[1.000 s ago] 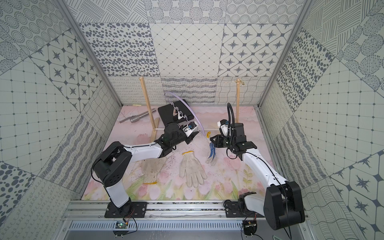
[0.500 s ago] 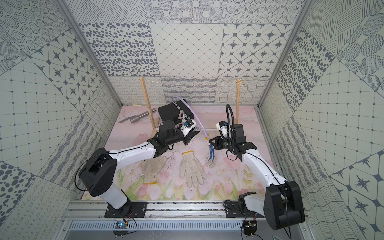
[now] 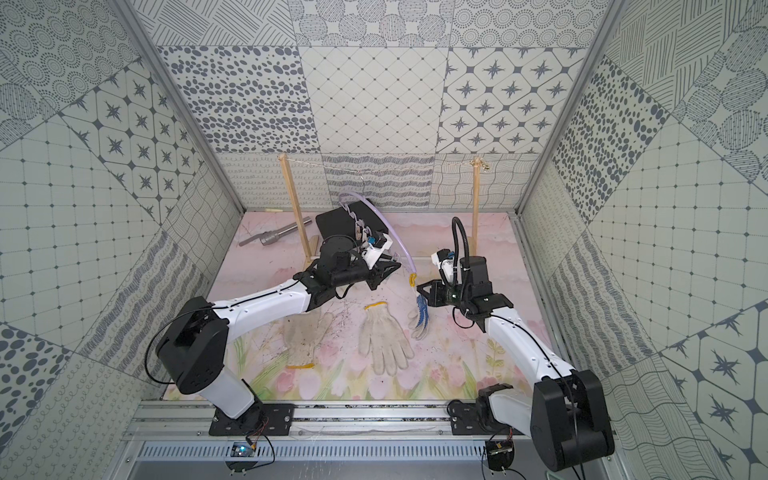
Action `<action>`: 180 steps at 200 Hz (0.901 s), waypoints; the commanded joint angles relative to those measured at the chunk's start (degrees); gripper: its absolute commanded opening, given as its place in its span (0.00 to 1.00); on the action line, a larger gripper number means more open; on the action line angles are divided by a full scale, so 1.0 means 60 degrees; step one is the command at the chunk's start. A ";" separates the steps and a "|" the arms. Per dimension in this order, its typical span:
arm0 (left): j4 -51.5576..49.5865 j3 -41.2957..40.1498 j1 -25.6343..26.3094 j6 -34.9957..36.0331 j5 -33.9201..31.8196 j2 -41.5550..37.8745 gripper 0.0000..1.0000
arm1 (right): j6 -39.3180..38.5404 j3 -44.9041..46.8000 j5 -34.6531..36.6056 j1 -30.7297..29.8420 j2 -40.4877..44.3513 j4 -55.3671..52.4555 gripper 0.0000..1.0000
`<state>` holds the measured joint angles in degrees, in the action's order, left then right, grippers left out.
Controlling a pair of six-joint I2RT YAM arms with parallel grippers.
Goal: Clip the gloves onto a hanger to dry
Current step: Clamp the glove onto the hanger.
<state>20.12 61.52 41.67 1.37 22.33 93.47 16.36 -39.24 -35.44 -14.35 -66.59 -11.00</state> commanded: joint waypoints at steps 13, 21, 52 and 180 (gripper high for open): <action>-0.0124 0.0118 0.0198 -0.2395 -0.1617 -0.0247 0.00 | 0.0758 0.0340 0.1514 -0.0873 0.0388 0.1629 0.00; -0.0132 0.0122 0.0228 -0.2590 -0.1940 -0.0250 0.00 | 0.0907 0.0385 0.1879 -0.1151 0.0393 0.1852 0.00; -0.0346 0.0169 0.0506 -0.3451 -0.3402 -0.0262 0.00 | 0.1619 0.0662 0.3117 -0.1997 0.0452 0.2693 0.00; -0.1687 0.1436 0.1004 -0.4548 -0.5933 0.0000 0.00 | 0.2485 0.1106 0.4880 -0.3267 0.0955 0.3990 0.00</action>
<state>10.50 68.47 47.40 -22.59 -7.03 93.12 31.31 -33.17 -8.08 -32.91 -61.52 8.58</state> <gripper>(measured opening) 0.220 0.050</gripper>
